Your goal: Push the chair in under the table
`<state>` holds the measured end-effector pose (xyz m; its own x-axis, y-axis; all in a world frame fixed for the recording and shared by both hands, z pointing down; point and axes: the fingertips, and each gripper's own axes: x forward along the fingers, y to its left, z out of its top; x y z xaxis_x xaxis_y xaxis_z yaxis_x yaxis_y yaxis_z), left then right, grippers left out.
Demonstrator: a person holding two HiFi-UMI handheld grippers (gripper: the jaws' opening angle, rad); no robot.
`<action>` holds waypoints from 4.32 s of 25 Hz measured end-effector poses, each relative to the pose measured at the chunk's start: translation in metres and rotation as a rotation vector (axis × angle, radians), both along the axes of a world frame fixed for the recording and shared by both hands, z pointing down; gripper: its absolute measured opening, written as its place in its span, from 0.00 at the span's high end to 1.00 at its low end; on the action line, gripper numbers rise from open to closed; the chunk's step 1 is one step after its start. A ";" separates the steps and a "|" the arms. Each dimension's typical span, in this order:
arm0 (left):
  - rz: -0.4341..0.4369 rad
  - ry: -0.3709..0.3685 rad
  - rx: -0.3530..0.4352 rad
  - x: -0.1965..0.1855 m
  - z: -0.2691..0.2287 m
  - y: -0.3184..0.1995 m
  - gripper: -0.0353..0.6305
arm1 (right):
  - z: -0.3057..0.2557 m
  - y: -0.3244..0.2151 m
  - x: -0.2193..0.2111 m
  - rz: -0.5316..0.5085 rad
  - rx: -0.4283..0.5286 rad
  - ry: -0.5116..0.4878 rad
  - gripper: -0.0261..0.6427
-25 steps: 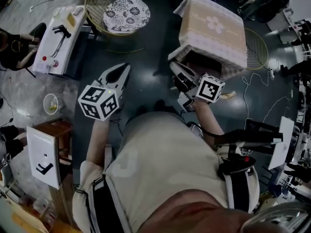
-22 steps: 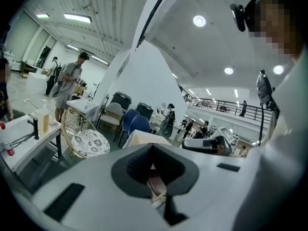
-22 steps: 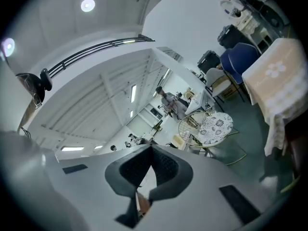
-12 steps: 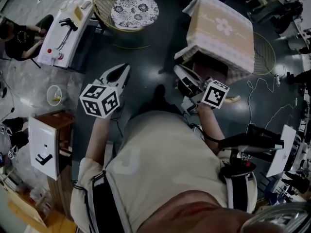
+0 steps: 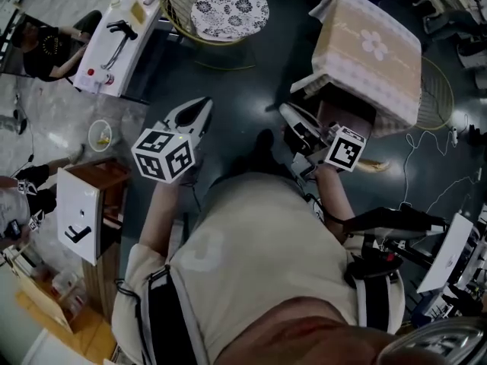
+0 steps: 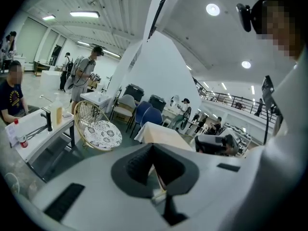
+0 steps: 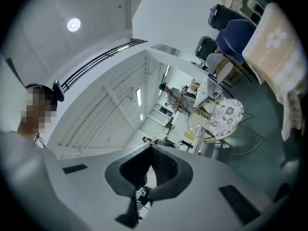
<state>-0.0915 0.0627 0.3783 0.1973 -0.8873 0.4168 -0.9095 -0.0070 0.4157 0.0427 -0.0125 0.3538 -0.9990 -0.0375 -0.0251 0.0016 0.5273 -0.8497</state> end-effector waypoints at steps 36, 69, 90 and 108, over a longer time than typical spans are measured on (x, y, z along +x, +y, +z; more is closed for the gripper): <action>-0.151 -0.147 -0.097 0.019 -0.011 -0.154 0.94 | -0.017 -0.143 0.009 -0.275 -0.066 -0.168 0.95; -0.266 -0.027 -0.064 -0.197 0.011 -0.195 0.94 | -0.021 -0.204 -0.183 -0.239 -0.050 -0.042 0.95; -0.420 0.028 -0.128 -0.352 0.038 -0.128 0.94 | -0.011 -0.162 -0.334 -0.359 -0.065 0.022 0.95; -0.475 -0.039 -0.229 -0.349 0.036 -0.188 0.94 | -0.004 -0.241 -0.357 -0.458 -0.150 -0.063 0.95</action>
<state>-0.4407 -0.1254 0.4146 -0.2234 -0.7605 0.6097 -0.8051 0.4966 0.3243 -0.3139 -0.2534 0.3497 -0.9101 0.3983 -0.1141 0.2590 0.3321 -0.9070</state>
